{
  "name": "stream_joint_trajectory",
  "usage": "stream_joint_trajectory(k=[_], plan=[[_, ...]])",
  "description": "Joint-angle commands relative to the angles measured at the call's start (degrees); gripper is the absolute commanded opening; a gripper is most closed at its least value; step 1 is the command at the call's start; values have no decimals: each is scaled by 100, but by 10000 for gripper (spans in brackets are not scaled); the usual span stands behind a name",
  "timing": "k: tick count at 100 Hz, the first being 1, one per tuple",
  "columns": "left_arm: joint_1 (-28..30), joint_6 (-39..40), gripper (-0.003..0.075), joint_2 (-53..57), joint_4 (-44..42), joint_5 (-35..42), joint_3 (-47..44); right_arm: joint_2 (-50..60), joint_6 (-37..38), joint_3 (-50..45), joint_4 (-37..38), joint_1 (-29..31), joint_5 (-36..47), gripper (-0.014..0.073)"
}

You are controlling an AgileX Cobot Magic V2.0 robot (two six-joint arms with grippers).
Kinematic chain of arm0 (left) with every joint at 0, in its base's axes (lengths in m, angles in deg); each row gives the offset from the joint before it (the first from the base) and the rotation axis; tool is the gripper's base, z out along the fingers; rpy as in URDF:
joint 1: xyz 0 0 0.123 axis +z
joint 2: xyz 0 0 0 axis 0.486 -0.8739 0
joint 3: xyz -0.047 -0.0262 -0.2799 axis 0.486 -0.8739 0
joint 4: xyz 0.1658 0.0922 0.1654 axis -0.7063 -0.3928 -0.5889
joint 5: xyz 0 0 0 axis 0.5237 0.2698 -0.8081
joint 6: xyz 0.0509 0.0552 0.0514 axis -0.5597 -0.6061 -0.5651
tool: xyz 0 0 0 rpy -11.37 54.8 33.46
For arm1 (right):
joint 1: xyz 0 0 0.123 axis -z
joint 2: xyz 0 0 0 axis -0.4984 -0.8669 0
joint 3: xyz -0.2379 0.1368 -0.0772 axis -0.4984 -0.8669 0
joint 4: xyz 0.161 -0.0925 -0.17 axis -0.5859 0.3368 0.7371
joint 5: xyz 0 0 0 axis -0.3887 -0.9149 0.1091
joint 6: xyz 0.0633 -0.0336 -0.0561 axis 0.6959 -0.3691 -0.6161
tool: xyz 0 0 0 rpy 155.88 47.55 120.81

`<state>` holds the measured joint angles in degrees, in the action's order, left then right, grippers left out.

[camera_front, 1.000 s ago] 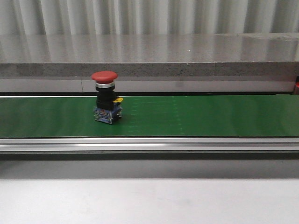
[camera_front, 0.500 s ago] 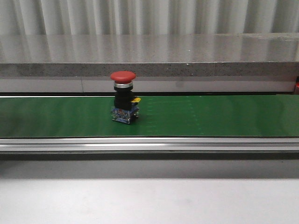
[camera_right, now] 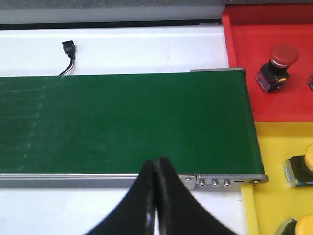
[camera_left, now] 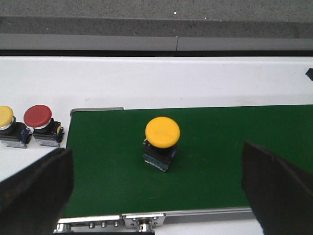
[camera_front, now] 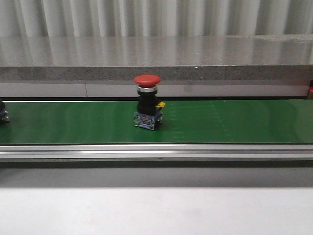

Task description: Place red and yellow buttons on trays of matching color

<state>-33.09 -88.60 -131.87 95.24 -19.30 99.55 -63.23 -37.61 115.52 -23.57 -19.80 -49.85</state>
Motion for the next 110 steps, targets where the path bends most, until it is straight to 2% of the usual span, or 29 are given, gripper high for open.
stream_joint_trajectory(k=[1,9,35,45,110], plan=[[-54,-18,597,484,96,553,-210,21,-54,143,-36,-17,349,-67],[-54,-18,514,919,96,633,-519,21,-54,143,-36,-17,349,-67],[-54,-18,100,1554,96,806,-1087,21,-54,143,-36,-17,349,-67],[-54,-18,-21,1554,96,806,-1085,21,-54,143,-36,-17,349,-67],[-54,-18,-20,1554,96,806,-1085,21,-54,143,-36,-17,336,-62]])
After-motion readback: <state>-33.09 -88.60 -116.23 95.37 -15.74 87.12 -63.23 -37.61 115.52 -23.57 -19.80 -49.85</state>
